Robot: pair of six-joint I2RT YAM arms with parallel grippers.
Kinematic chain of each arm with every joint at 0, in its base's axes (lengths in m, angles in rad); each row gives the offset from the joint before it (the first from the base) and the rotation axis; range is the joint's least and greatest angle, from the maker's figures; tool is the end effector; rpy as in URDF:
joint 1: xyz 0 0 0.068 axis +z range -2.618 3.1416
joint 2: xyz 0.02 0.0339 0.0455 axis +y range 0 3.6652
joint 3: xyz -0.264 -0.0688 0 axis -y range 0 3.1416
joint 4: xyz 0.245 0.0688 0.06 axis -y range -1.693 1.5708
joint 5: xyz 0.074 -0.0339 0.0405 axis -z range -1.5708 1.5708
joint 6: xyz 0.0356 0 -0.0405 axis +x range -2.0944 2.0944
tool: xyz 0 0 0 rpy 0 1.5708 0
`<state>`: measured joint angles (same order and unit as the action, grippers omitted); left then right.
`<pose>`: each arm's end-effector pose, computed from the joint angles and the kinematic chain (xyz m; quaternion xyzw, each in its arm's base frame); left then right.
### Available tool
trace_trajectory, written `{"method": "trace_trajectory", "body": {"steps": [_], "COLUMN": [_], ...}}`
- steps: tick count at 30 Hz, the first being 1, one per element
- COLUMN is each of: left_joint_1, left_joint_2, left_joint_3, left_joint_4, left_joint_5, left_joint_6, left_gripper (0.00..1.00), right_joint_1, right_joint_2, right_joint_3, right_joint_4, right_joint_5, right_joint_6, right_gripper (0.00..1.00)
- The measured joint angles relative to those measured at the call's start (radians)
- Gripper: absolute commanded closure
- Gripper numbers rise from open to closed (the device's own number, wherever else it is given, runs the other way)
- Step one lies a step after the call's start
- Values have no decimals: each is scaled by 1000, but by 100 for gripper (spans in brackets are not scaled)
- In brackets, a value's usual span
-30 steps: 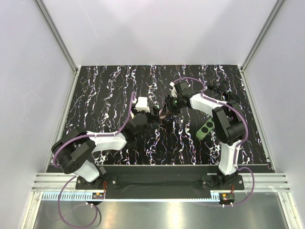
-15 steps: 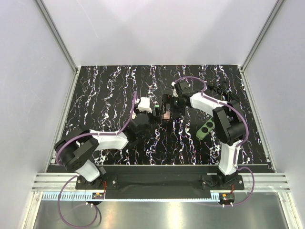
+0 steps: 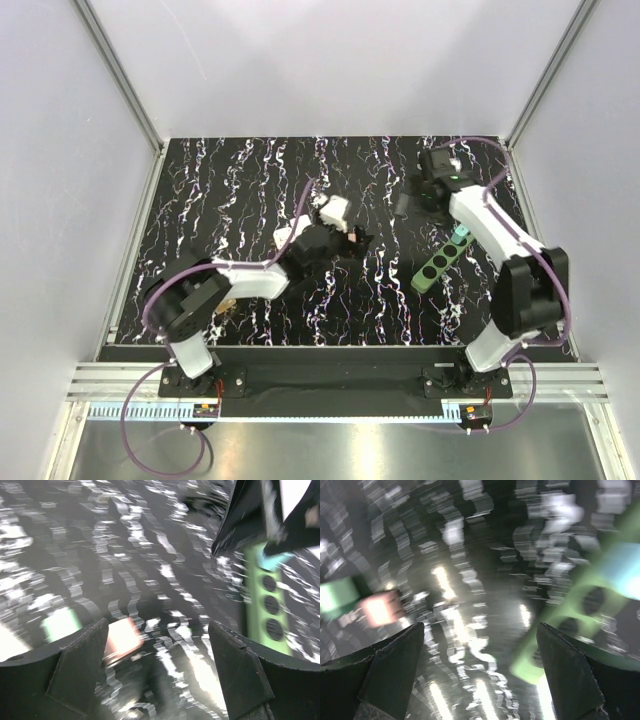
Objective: Pull the plug off the socket
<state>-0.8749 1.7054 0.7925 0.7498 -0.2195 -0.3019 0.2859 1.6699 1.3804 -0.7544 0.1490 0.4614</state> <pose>0.2367 -0.2713 0.2003 0.1462 0.7469 -0.2876 0.5814 0.3401 0.0945 0.2694 0.1037 0.9574 0.0279 0.2680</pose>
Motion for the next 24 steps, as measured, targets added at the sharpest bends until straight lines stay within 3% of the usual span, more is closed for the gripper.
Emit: {"method": "trace_trajectory", "body": {"steps": [2,10,12,17,24], "left_joint_1": [-1,-50,-79,-138,-132], "left_joint_2": [66,396,459,504,528], "left_joint_3": [86,554,644,686,709], "left_joint_4": [-25,-219,-277,-357,-365], "left_joint_5": [92,502,550,609,640], "left_joint_6": [-1,3,12,17,14], "left_gripper": [21,17,17,16,16], "right_joint_1": [-53,-193,-224,-271,-325], "right_joint_2": [-54,-215,-221,-220,-182], "right_joint_3": [-31,-153,-170,-213,-218], "right_joint_4": [-26,-83,-81,-67,-1], "right_joint_5": [42,105,103,100,74], "right_joint_6": [6,3,0,-4,-2], "right_gripper": [0,0,6,25,29]}}
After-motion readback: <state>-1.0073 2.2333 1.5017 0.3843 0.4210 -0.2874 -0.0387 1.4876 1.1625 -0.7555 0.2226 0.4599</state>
